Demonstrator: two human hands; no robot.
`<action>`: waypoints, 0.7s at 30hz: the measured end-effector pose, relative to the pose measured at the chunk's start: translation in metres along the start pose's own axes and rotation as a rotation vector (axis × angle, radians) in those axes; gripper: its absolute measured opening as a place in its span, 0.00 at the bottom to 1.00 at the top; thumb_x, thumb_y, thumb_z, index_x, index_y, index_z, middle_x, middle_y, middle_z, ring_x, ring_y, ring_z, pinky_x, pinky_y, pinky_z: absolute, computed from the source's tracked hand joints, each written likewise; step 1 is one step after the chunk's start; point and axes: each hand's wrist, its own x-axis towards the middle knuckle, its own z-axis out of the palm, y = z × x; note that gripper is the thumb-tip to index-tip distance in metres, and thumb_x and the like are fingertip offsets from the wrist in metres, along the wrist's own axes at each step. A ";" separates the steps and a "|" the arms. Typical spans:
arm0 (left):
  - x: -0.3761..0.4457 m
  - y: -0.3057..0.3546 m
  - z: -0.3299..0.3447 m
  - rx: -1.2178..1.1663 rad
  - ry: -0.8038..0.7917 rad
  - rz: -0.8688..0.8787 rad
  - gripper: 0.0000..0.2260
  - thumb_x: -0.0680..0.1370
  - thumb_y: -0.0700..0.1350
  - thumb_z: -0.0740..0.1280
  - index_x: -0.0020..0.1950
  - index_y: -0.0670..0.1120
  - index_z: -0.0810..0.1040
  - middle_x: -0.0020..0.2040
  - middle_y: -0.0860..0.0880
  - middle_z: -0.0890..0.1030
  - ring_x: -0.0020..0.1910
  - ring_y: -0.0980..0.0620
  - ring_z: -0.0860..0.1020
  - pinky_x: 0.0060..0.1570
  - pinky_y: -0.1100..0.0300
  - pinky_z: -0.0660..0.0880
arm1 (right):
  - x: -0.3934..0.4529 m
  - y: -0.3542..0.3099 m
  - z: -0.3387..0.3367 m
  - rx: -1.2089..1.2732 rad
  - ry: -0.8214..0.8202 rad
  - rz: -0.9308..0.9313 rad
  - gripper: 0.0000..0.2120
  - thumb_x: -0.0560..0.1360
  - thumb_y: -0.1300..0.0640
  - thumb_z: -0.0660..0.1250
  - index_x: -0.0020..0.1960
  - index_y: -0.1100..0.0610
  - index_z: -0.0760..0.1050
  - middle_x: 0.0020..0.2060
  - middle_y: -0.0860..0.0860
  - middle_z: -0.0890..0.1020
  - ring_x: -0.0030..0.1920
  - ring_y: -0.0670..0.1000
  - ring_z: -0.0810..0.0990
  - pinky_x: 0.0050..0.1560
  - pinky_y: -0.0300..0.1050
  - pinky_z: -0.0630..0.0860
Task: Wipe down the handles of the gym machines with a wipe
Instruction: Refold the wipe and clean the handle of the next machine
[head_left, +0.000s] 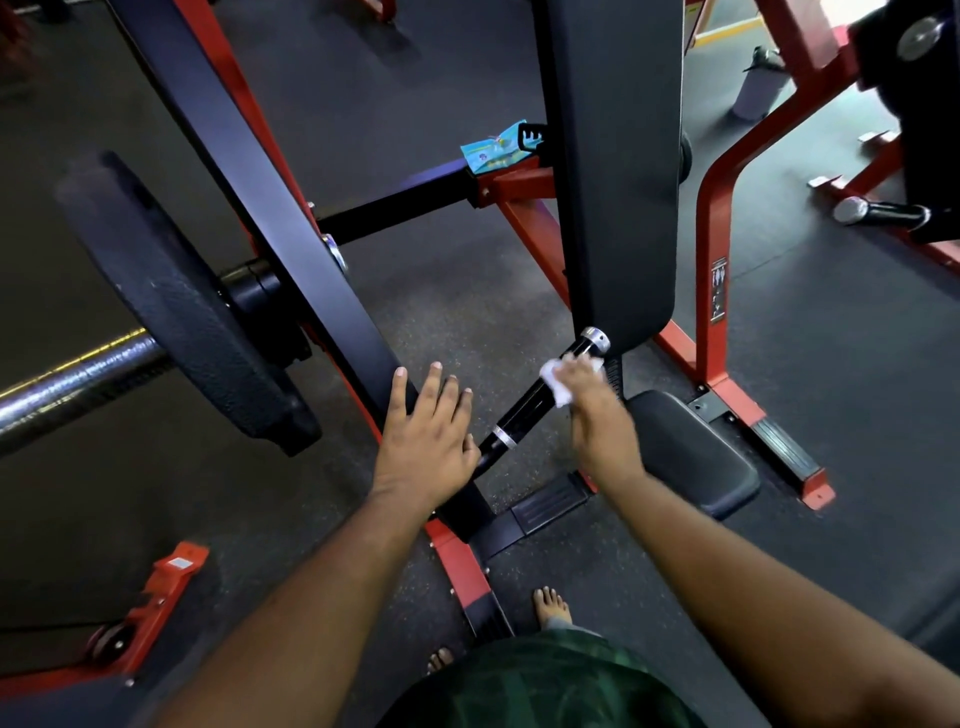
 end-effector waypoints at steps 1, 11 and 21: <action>0.000 0.000 0.000 0.000 -0.001 0.000 0.28 0.81 0.57 0.56 0.79 0.47 0.70 0.78 0.45 0.70 0.81 0.41 0.58 0.77 0.32 0.41 | 0.017 0.006 -0.004 -0.090 0.007 0.021 0.27 0.77 0.72 0.58 0.72 0.56 0.74 0.74 0.52 0.72 0.79 0.52 0.61 0.79 0.54 0.59; -0.001 0.002 0.001 -0.019 0.017 -0.010 0.28 0.79 0.56 0.60 0.77 0.46 0.73 0.76 0.44 0.72 0.80 0.41 0.60 0.78 0.32 0.45 | -0.061 -0.017 0.054 -0.006 -0.262 -0.123 0.29 0.79 0.71 0.61 0.77 0.54 0.68 0.78 0.47 0.62 0.80 0.50 0.58 0.76 0.48 0.63; -0.002 0.002 -0.002 0.009 -0.005 -0.024 0.28 0.80 0.56 0.57 0.78 0.46 0.71 0.77 0.44 0.71 0.81 0.41 0.59 0.77 0.32 0.45 | 0.031 0.014 -0.005 -0.020 0.035 0.177 0.29 0.78 0.74 0.55 0.76 0.56 0.69 0.79 0.53 0.64 0.81 0.52 0.57 0.76 0.51 0.64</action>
